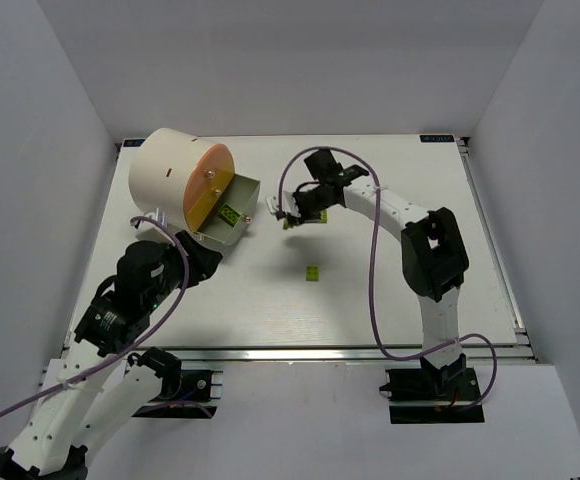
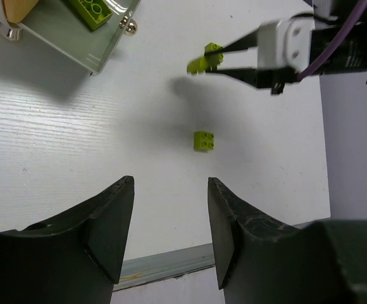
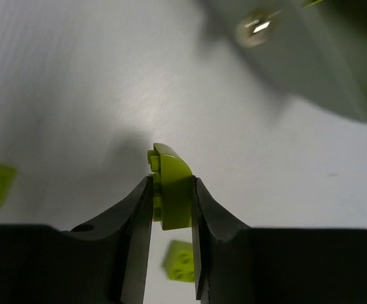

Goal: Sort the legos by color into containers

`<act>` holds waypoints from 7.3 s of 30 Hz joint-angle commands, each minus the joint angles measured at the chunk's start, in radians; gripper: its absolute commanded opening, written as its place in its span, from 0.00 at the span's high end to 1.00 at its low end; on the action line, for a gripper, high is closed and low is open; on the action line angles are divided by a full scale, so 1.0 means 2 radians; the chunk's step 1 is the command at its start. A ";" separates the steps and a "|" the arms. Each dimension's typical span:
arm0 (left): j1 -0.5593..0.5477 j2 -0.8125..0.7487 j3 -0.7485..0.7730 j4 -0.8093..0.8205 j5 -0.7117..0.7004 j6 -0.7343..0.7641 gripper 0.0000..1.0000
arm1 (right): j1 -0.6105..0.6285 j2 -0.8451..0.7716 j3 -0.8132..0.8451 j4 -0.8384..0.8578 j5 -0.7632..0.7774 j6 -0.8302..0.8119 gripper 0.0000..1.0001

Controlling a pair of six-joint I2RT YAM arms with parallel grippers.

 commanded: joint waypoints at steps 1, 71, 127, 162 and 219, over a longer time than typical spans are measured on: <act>0.001 -0.023 -0.011 -0.010 -0.013 -0.013 0.40 | 0.023 -0.027 0.067 0.078 -0.024 0.099 1.00; 0.001 0.027 -0.070 0.085 0.089 -0.058 0.40 | -0.048 0.107 0.078 0.076 0.321 0.781 0.42; -0.009 0.181 -0.060 0.221 0.191 -0.054 0.86 | -0.013 -0.009 0.145 0.205 0.113 0.620 1.00; -0.233 0.738 0.422 -0.054 -0.096 0.013 0.38 | -0.291 -0.210 -0.143 0.056 -0.132 0.573 0.19; -0.239 0.745 0.375 0.003 -0.101 0.074 0.55 | -0.290 -0.210 -0.156 0.046 -0.139 0.574 0.19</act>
